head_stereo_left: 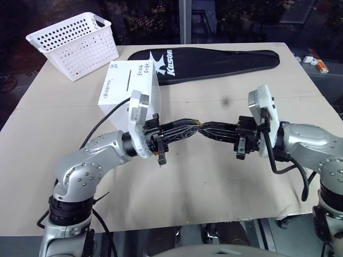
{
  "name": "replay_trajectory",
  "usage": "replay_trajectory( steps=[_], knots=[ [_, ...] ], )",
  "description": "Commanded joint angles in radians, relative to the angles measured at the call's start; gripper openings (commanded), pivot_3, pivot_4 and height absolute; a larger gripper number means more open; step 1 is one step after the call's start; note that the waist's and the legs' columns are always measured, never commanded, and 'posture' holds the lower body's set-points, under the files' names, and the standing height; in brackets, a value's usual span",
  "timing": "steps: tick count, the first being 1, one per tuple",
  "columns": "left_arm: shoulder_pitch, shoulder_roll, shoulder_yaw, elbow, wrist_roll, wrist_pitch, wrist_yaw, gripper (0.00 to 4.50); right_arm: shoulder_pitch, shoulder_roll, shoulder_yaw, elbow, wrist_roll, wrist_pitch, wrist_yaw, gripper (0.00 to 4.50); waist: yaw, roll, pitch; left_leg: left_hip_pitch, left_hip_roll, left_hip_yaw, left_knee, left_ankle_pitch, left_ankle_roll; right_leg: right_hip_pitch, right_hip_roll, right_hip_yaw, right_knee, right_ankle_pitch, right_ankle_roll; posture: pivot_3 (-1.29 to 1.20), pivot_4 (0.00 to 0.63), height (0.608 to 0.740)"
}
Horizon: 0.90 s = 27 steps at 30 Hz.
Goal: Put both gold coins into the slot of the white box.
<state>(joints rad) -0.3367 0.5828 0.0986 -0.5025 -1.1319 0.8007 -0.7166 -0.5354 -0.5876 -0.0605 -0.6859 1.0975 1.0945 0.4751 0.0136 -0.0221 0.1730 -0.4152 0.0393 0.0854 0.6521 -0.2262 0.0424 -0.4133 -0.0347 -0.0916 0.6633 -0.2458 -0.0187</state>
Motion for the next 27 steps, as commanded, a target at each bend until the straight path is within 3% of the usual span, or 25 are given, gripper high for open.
replay_trajectory(
  steps=[1,7,8,10,14,15,17,20,22,27],
  knots=[
    [-0.008,-0.004,0.000,-0.023,-0.018,0.001,0.000,0.05,-0.020,-0.008,-0.002,-0.029,0.034,-0.026,-0.001,0.00,0.000,0.000,0.000,0.000,0.000,0.000,0.000,0.000,0.000,0.000,0.000,0.000,0.000,0.000,0.000,0.00,0.150,0.738],
    [-0.006,-0.003,0.014,-0.016,-0.035,0.002,0.003,0.05,-0.018,-0.012,0.011,-0.024,0.022,-0.042,-0.004,0.00,0.000,0.000,0.000,0.000,0.000,0.000,0.000,0.000,0.000,0.000,0.000,0.000,0.000,0.000,0.000,0.00,0.150,0.738],
    [-0.006,-0.004,0.023,-0.013,-0.041,0.002,0.011,0.00,-0.017,-0.013,0.009,-0.019,0.026,-0.047,0.002,0.68,0.000,0.000,0.000,0.000,0.000,0.000,0.000,0.000,0.000,0.000,0.000,0.000,0.000,0.000,0.000,0.00,0.150,0.738],
    [-0.005,-0.003,0.046,-0.009,-0.063,0.005,0.034,0.00,-0.011,-0.027,0.005,-0.015,0.015,-0.057,0.014,1.37,0.000,0.000,0.000,0.000,0.000,0.000,0.000,0.000,0.000,0.000,0.000,0.000,0.000,0.000,0.000,0.00,0.150,0.738],
    [0.002,-0.002,0.121,-0.005,-0.153,0.015,0.139,0.00,0.024,-0.088,-0.034,-0.008,-0.017,-0.083,0.038,3.17,0.000,0.000,0.000,0.000,0.000,0.000,0.000,0.000,0.001,0.000,0.000,0.000,0.000,0.000,0.000,0.00,0.150,0.738],
    [0.004,0.000,0.131,-0.006,-0.169,0.017,0.157,0.00,0.031,-0.101,-0.040,-0.007,-0.018,-0.090,0.044,3.90,0.000,0.000,0.000,0.000,0.000,0.000,0.000,0.000,0.001,0.000,0.000,0.000,0.000,0.000,0.000,0.00,0.150,0.738],
    [-0.009,0.000,0.176,-0.005,-0.229,0.011,0.250,0.00,0.053,-0.140,-0.073,-0.007,-0.044,-0.113,0.061,4.33,0.000,0.000,0.000,0.000,0.000,0.000,0.000,0.000,0.001,0.000,0.000,0.000,0.000,0.000,0.000,0.00,0.150,0.738],
    [-0.109,0.011,0.282,0.006,-0.280,-0.048,0.520,0.00,0.090,-0.232,-0.154,-0.009,-0.081,-0.176,0.148,4.44,0.004,-0.002,0.002,-0.001,0.000,-0.001,0.000,-0.001,0.001,0.000,-0.001,-0.001,0.000,0.000,0.000,0.00,0.150,0.738],
    [-0.209,0.061,0.302,0.029,-0.166,-0.043,0.703,0.00,0.075,-0.266,-0.163,0.012,-0.123,-0.222,0.182,4.44,0.005,-0.004,0.003,-0.001,0.000,-0.001,0.000,-0.001,0.002,0.000,-0.001,-0.001,0.000,0.000,0.000,0.00,0.150,0.738],
    [-0.438,0.205,0.271,0.295,-0.171,0.126,0.830,0.00,-0.023,-0.246,-0.080,0.066,-0.206,-0.290,0.200,4.44,-0.002,-0.006,0.003,0.001,0.000,0.000,0.000,0.000,0.000,0.001,0.000,0.001,0.001,0.000,0.000,0.00,0.150,0.738]
  ],
)
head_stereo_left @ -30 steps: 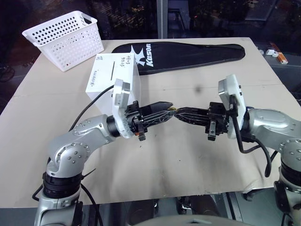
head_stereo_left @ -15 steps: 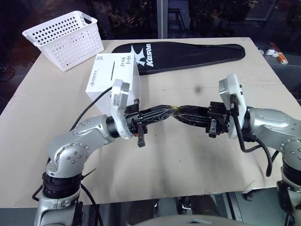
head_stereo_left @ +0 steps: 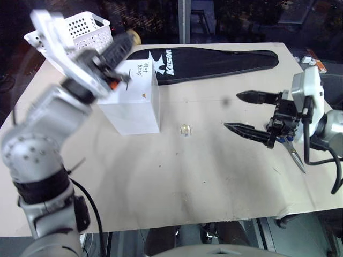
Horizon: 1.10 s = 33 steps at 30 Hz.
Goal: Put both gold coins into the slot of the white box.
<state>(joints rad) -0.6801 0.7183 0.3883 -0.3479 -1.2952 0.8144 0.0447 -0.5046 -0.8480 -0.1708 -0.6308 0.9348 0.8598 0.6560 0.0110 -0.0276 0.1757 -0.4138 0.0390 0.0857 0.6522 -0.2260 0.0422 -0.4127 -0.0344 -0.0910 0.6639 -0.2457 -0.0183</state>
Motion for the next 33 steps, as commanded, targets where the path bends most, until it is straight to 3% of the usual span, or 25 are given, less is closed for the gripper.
replay_trajectory(
  steps=[1,9,19,33],
  knots=[
    [-0.142,0.094,-0.050,0.191,0.014,0.151,0.052,0.00,-0.061,0.017,0.036,0.020,-0.059,-0.072,0.030,4.44,0.002,-0.001,0.001,0.000,0.000,0.000,0.000,0.000,0.000,0.000,0.000,0.000,0.000,0.000,0.000,0.00,0.150,0.738],
    [-0.296,0.096,-0.066,0.407,0.042,0.372,0.180,0.00,-0.092,0.044,0.081,0.060,-0.152,-0.147,0.063,4.44,0.004,-0.002,0.001,-0.003,-0.001,0.000,0.000,0.000,-0.001,-0.001,-0.003,-0.001,-0.001,0.000,0.000,0.00,0.150,0.738],
    [-0.293,0.021,-0.059,0.418,0.092,0.509,0.247,0.00,-0.061,0.092,0.093,0.032,-0.191,-0.161,0.046,4.44,0.004,-0.002,0.001,-0.002,-0.001,-0.001,0.000,0.000,-0.001,-0.001,-0.004,-0.002,0.000,0.002,-0.003,0.00,0.150,0.738],
    [-0.298,-0.042,0.061,0.416,0.129,0.645,0.311,0.00,-0.031,0.094,0.083,0.012,-0.184,-0.160,0.041,4.44,0.001,-0.002,0.001,-0.001,-0.001,0.000,0.001,0.000,-0.001,0.000,-0.004,-0.002,0.001,0.002,-0.004,0.00,0.150,0.738]
  ],
)
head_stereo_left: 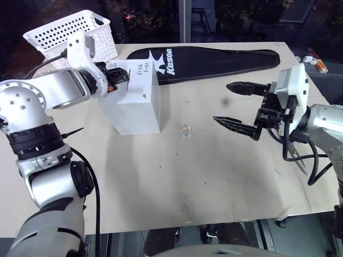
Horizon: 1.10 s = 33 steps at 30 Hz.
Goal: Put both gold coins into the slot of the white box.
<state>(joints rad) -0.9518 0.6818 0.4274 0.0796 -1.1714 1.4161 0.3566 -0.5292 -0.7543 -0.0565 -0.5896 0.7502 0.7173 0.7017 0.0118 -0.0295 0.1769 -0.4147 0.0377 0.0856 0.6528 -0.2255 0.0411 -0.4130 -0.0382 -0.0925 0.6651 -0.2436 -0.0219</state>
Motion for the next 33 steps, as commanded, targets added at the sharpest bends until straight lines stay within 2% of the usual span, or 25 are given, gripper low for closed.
replay_trajectory(
  steps=[1,11,12,13,15,18,22,27,30,32,33],
  knots=[
    [-0.034,-0.017,0.030,-0.006,-0.001,0.056,-0.003,0.00,-0.006,0.001,-0.031,-0.029,0.001,-0.018,-0.006,4.44,0.001,0.000,0.000,0.000,0.000,0.000,0.000,0.000,0.000,0.000,0.000,0.000,0.000,0.000,0.000,0.00,0.150,0.738],
    [0.005,0.006,-0.048,-0.134,0.139,0.084,-0.104,0.00,-0.013,0.002,-0.024,-0.028,-0.001,-0.017,-0.011,4.44,0.001,0.000,0.000,0.000,0.000,0.000,0.000,0.000,0.000,0.000,0.000,0.000,0.000,0.000,0.000,0.00,0.150,0.738],
    [0.009,0.000,-0.044,-0.144,0.145,0.086,-0.114,0.56,-0.015,0.003,-0.022,-0.026,-0.002,-0.017,-0.011,4.50,0.001,0.000,0.000,0.000,0.000,0.000,0.000,0.000,0.000,0.000,0.000,0.000,0.000,0.000,0.000,0.00,0.150,0.738],
    [0.010,-0.013,-0.031,-0.152,0.148,0.086,-0.118,0.82,-0.017,0.003,-0.020,-0.025,-0.003,-0.017,-0.011,4.50,0.001,0.000,0.000,0.000,0.000,0.000,0.000,0.000,0.000,0.000,0.000,0.000,0.000,0.000,0.000,0.00,0.150,0.738],
    [0.008,-0.029,-0.005,-0.163,0.161,0.074,-0.124,1.83,-0.018,0.004,-0.017,-0.023,-0.005,-0.014,-0.012,4.50,0.002,0.000,0.000,0.000,0.000,0.000,0.000,0.000,0.000,0.000,0.000,0.000,0.000,0.000,0.000,0.00,0.150,0.738],
    [-0.004,-0.044,0.056,-0.175,0.166,0.038,-0.142,3.10,-0.015,0.004,-0.013,-0.024,-0.008,-0.009,-0.014,4.50,0.002,0.000,0.000,0.000,0.000,0.000,0.000,0.000,0.000,0.000,0.000,0.000,0.000,0.000,0.000,0.00,0.150,0.738],
    [0.012,-0.003,0.165,-0.193,0.163,-0.049,-0.212,3.10,-0.019,0.021,0.030,-0.017,-0.038,0.005,-0.039,4.50,-0.003,0.000,0.000,0.000,0.000,0.000,0.000,0.000,0.000,0.000,0.000,0.000,0.001,0.000,0.000,0.00,0.150,0.738],
    [0.173,0.074,0.246,-0.308,0.145,-0.179,-0.402,3.10,-0.036,0.084,0.131,0.028,-0.107,0.047,-0.098,4.50,-0.016,0.000,0.000,0.001,0.000,0.001,0.000,0.000,0.000,0.000,-0.001,0.000,0.001,0.000,0.000,0.00,0.150,0.738],
    [0.417,0.114,0.359,-0.485,-0.056,-0.149,-0.659,3.10,-0.064,0.160,0.238,0.144,-0.223,0.073,-0.184,4.50,-0.021,0.000,-0.001,0.000,0.000,0.001,0.000,0.000,0.000,0.000,-0.002,0.000,0.000,0.000,0.000,0.00,0.150,0.738],
    [0.555,0.148,0.387,-0.583,-0.117,-0.157,-0.780,3.10,-0.079,0.202,0.268,0.204,-0.267,0.069,-0.205,4.50,-0.023,-0.002,-0.001,0.000,0.000,0.001,0.001,0.000,0.000,0.000,-0.002,0.000,0.000,0.000,0.000,0.00,0.150,0.738],
    [0.620,0.163,0.401,-0.617,-0.138,-0.164,-0.830,3.64,-0.087,0.228,0.273,0.228,-0.271,0.079,-0.212,4.50,-0.023,-0.002,-0.001,0.000,0.000,0.001,0.001,0.000,0.000,0.000,-0.002,-0.001,0.000,0.000,0.000,0.00,0.150,0.738]
  ],
)
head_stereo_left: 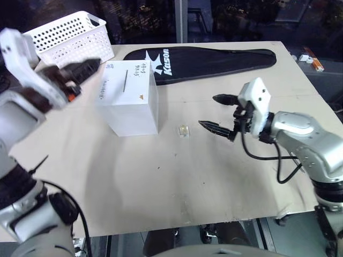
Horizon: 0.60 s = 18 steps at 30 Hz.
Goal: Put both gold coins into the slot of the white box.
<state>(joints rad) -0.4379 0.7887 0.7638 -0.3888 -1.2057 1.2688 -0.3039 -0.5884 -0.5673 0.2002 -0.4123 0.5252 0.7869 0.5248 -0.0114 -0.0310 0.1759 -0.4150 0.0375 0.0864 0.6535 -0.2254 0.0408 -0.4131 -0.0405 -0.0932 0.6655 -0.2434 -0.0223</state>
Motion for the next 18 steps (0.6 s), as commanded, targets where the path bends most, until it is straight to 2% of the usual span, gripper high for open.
replay_trajectory(
  steps=[1,2,3,4,7,10,13,18],
  knots=[
    [0.177,0.074,0.075,-0.188,-0.094,-0.038,-0.227,3.87,-0.037,0.070,0.025,0.073,-0.050,0.019,-0.041,4.50,0.002,0.000,0.000,0.000,0.000,0.000,0.000,0.000,0.000,0.000,0.000,0.000,0.000,0.000,0.000,0.00,0.150,0.738],
    [0.246,0.088,0.083,-0.229,-0.084,-0.058,-0.282,4.47,-0.042,0.093,0.034,0.087,-0.052,0.030,-0.042,3.89,0.004,0.001,0.000,0.000,0.000,-0.001,0.000,0.000,0.000,0.000,0.000,-0.001,0.000,0.000,0.000,0.00,0.150,0.738],
    [0.309,0.096,0.092,-0.265,-0.078,-0.075,-0.325,4.50,-0.046,0.112,0.047,0.095,-0.057,0.040,-0.041,3.69,0.001,0.001,0.000,0.000,0.000,-0.001,0.000,0.000,0.000,0.000,0.000,-0.001,0.000,0.000,0.000,0.00,0.150,0.738],
    [0.376,0.094,0.099,-0.310,-0.043,-0.115,-0.364,4.50,-0.048,0.133,0.065,0.106,-0.068,0.047,-0.040,3.29,0.000,0.002,0.000,0.000,0.000,-0.001,-0.001,0.000,0.000,0.000,0.000,-0.001,0.000,0.000,0.000,0.00,0.150,0.738],
    [0.511,0.050,0.078,-0.408,0.105,-0.291,-0.448,4.50,-0.059,0.186,0.108,0.149,-0.105,0.066,-0.054,3.29,-0.001,0.003,0.000,0.001,0.000,-0.001,-0.001,0.000,0.000,0.000,0.000,-0.001,0.000,0.000,-0.001,0.00,0.150,0.738],
    [0.581,0.036,0.043,-0.409,0.156,-0.362,-0.475,4.50,-0.075,0.240,0.126,0.198,-0.134,0.090,-0.074,3.29,0.002,0.003,0.000,0.001,0.000,-0.002,-0.001,0.000,0.000,0.000,0.001,-0.001,0.000,0.000,-0.001,0.00,0.150,0.738],
    [0.636,0.027,0.025,-0.424,0.196,-0.423,-0.490,4.50,-0.077,0.262,0.138,0.218,-0.165,0.099,-0.082,2.43,0.001,0.003,0.000,0.001,0.000,-0.002,-0.001,0.000,0.000,0.000,0.001,-0.001,0.000,0.000,-0.001,0.00,0.150,0.738],
    [0.732,0.003,0.029,-0.436,0.231,-0.497,-0.506,4.50,-0.078,0.309,0.151,0.240,-0.197,0.130,-0.092,2.43,-0.001,0.003,0.000,0.000,0.000,-0.002,-0.002,0.000,0.000,-0.001,0.001,-0.001,0.000,0.000,-0.001,0.00,0.150,0.738]
  ],
)
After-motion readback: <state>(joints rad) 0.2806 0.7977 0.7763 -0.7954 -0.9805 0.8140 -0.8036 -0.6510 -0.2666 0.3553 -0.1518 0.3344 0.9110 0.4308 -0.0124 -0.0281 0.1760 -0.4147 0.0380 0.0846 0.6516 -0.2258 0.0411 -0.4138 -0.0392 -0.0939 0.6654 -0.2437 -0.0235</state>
